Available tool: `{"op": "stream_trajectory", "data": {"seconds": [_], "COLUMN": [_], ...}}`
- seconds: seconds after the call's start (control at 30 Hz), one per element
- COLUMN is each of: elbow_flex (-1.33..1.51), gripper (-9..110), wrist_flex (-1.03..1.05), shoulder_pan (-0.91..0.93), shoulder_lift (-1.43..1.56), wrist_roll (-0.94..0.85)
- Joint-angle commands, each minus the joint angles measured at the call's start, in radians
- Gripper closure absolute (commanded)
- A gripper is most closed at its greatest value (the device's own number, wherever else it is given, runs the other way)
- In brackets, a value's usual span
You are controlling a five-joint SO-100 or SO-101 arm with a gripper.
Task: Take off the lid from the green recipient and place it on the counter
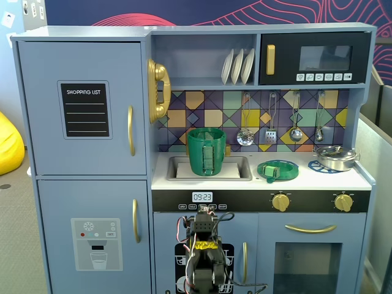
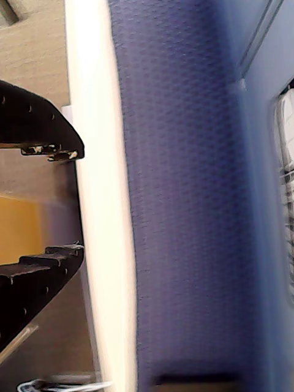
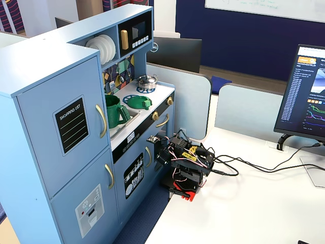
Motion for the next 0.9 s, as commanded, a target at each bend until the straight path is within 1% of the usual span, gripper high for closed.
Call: {"op": "stream_trajectory", "data": {"seconds": [0.0, 0.03, 0.1, 0.17, 0.87], "elbow_flex": [-0.005, -0.005, -0.005, -0.005, -0.005], "gripper": [92, 92, 92, 92, 92], "wrist_flex": [0.184, 0.181, 0.179, 0.183, 0.183], "shoulder_pan": [-0.009, -0.009, -0.009, -0.009, -0.009], "shoulder_lift": [-0.009, -0.009, -0.009, -0.009, -0.009], "wrist_roll": [0.014, 0.058, 0.067, 0.038, 0.040]}}
